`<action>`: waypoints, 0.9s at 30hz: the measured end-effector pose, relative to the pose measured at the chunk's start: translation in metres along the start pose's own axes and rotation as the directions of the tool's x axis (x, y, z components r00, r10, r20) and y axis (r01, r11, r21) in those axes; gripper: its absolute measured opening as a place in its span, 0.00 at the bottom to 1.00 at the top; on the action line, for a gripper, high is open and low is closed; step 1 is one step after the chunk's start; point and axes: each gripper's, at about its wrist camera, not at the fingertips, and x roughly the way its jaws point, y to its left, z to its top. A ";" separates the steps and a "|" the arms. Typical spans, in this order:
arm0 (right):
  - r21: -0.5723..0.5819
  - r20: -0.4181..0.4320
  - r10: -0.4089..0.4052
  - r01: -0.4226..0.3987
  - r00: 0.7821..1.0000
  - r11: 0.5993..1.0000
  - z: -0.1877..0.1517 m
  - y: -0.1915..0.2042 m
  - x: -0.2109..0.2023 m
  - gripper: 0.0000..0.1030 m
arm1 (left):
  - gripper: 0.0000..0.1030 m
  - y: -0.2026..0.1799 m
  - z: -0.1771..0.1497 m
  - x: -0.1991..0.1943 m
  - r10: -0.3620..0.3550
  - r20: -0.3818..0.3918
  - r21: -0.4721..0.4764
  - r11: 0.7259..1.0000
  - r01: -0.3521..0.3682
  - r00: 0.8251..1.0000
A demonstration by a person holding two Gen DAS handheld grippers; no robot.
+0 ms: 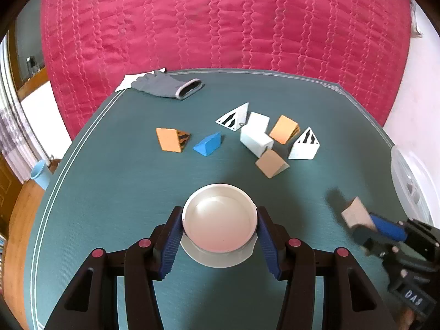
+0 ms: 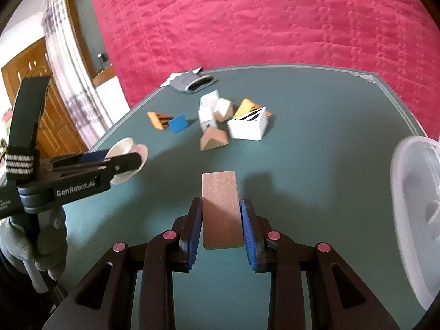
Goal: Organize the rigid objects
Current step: 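Carry the brown block into the clear plastic bowl and open the right gripper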
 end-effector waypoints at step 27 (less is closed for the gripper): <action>0.242 0.181 -0.221 0.174 0.958 0.955 -0.009 -0.103 -0.107 0.28 | 0.53 -0.061 -0.005 -0.023 -0.017 0.034 0.090 0.996 0.014 0.999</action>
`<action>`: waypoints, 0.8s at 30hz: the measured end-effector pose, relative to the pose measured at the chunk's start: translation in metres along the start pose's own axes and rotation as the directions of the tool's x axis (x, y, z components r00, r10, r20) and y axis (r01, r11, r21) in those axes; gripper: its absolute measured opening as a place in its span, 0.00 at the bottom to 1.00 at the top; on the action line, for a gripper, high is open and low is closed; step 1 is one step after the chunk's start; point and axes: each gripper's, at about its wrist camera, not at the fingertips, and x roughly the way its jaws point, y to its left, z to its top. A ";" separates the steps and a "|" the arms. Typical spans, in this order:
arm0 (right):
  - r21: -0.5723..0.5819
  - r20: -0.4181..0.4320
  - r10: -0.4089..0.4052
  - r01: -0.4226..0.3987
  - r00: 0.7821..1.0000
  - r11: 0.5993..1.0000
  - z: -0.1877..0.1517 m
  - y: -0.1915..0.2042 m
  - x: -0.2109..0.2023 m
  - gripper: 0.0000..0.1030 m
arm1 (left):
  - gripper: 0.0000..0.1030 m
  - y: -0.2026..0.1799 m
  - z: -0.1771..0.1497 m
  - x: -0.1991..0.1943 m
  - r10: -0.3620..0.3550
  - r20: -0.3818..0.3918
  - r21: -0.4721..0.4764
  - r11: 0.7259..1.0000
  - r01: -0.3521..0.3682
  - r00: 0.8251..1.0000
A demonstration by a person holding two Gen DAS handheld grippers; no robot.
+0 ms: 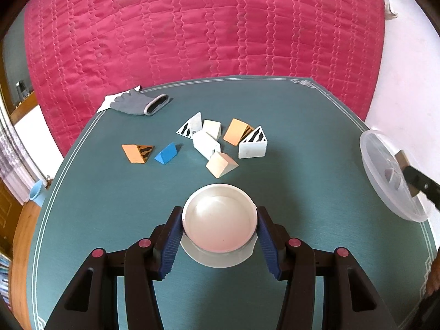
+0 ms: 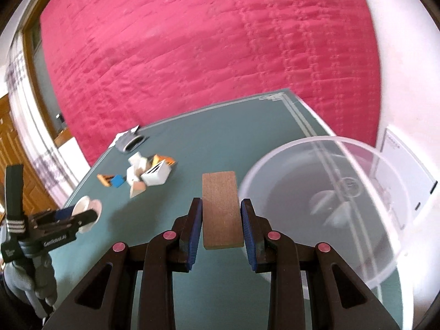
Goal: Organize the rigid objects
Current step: 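Carry the brown block into the clear plastic bowl and open the right gripper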
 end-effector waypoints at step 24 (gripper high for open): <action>0.186 0.055 -0.276 0.262 0.960 0.947 0.010 -0.088 -0.024 0.28 | 0.53 -0.020 0.001 -0.009 -0.032 0.015 0.016 0.999 0.032 0.999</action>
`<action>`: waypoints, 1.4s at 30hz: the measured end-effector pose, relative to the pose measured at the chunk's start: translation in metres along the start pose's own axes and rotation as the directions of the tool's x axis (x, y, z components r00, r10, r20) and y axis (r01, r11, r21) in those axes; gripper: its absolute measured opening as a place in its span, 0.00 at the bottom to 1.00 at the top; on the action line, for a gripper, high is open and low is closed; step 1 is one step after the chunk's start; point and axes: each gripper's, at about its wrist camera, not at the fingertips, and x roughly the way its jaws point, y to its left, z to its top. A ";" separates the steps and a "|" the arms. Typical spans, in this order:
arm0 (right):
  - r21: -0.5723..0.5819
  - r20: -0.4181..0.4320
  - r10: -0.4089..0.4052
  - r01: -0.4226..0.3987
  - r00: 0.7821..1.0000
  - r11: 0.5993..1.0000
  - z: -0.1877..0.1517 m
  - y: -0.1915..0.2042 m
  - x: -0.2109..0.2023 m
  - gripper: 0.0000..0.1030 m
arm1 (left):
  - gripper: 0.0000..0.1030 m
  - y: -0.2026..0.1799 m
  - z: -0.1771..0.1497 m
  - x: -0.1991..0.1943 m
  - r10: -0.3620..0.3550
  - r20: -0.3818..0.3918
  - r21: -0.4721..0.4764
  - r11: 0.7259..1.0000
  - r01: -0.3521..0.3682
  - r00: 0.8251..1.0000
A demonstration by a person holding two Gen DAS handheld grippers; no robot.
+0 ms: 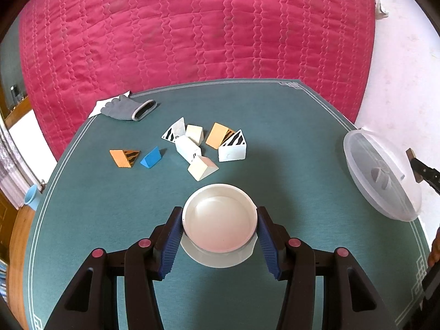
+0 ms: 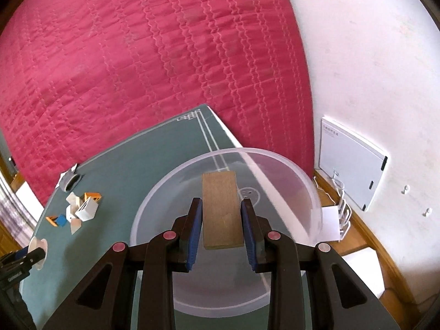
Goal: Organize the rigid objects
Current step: 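Carry the brown block into the clear plastic bowl and open the right gripper, then carry the white cup into the clear bowl and open the left gripper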
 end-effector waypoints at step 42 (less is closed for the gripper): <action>0.186 0.122 -0.080 0.056 0.989 0.981 0.009 -0.035 -0.019 0.72 | 0.54 -0.115 0.035 -0.002 -0.180 0.017 0.188 0.967 0.173 0.984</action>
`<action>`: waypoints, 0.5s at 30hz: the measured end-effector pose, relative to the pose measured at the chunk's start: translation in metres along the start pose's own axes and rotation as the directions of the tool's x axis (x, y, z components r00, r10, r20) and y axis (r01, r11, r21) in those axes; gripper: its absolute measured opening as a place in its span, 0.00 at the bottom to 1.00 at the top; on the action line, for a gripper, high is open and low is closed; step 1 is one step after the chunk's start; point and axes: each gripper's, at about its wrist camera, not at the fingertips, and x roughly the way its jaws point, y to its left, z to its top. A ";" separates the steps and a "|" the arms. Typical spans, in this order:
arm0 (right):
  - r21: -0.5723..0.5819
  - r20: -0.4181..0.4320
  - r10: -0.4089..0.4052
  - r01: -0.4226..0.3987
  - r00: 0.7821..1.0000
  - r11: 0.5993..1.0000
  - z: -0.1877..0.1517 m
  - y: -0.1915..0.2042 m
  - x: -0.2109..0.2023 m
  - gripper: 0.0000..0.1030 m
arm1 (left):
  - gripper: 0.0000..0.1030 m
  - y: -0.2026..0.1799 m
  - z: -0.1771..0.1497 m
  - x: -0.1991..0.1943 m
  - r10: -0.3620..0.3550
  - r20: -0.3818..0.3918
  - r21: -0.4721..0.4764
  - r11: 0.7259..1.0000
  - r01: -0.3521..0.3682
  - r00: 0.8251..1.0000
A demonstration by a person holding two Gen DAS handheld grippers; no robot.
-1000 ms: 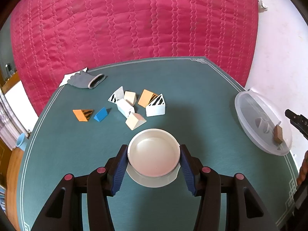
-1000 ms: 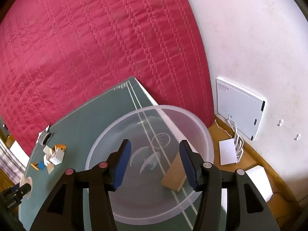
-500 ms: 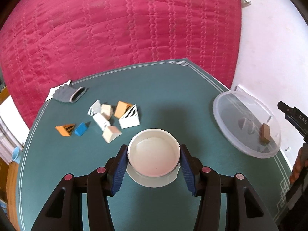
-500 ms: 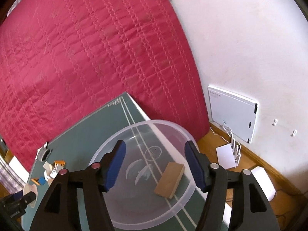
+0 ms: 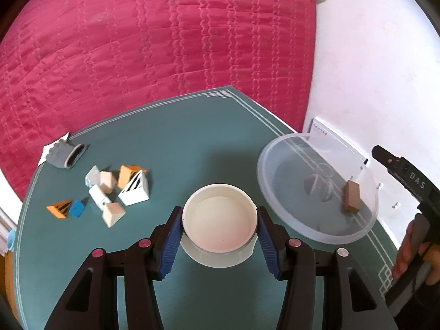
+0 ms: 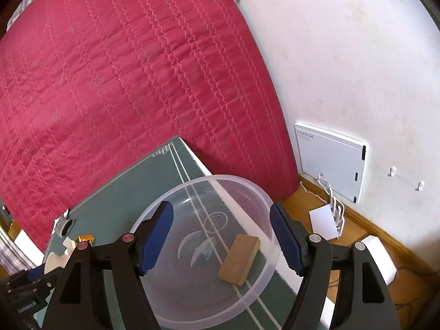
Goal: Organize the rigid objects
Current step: 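Carry the white cup into the clear bowl and open the left gripper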
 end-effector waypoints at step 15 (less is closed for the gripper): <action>0.001 0.044 -0.016 0.016 0.999 1.000 0.001 -0.005 -0.007 0.72 | 0.54 -0.042 0.014 0.029 -0.091 -0.025 0.068 0.993 0.092 0.996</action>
